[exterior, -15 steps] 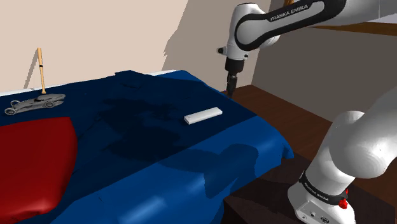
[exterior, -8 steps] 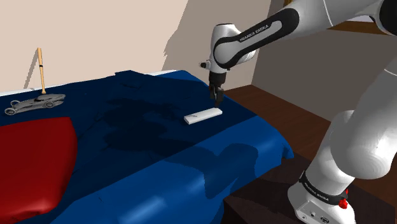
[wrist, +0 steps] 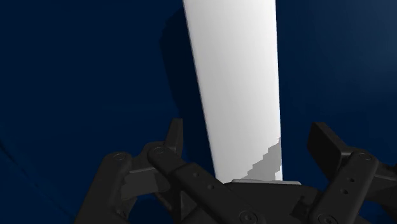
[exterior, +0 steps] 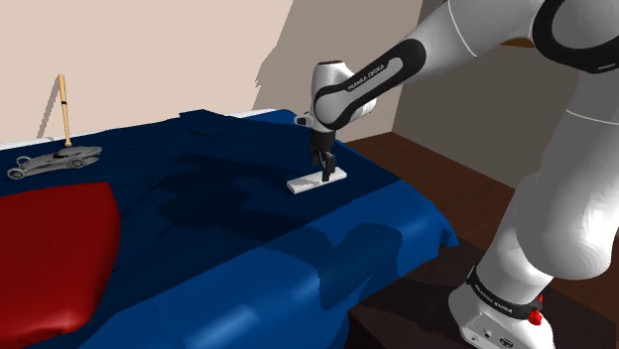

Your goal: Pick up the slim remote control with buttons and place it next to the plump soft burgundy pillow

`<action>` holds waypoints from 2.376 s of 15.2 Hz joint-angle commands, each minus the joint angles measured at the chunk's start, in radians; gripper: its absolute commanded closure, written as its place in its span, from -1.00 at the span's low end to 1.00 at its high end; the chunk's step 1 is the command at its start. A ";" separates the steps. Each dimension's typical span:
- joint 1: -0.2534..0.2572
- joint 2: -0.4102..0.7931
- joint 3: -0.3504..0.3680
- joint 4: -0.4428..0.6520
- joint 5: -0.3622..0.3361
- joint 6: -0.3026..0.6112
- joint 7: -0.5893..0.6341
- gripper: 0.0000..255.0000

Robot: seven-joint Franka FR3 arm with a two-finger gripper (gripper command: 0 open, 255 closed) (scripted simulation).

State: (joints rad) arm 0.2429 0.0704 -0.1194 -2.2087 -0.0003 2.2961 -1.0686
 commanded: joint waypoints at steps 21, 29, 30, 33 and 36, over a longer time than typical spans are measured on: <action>0.000 0.039 0.001 -0.019 0.006 0.059 -0.005 1.00; 0.001 -0.024 0.000 0.021 -0.004 -0.044 0.002 1.00; 0.001 -0.031 0.000 0.027 -0.005 -0.057 0.002 1.00; 0.002 -0.051 0.000 0.046 -0.008 -0.096 0.004 1.00; 0.002 -0.070 0.001 0.067 -0.010 -0.135 0.005 1.00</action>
State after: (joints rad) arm 0.2448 0.0052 -0.1188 -2.1526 -0.0097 2.1761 -1.0634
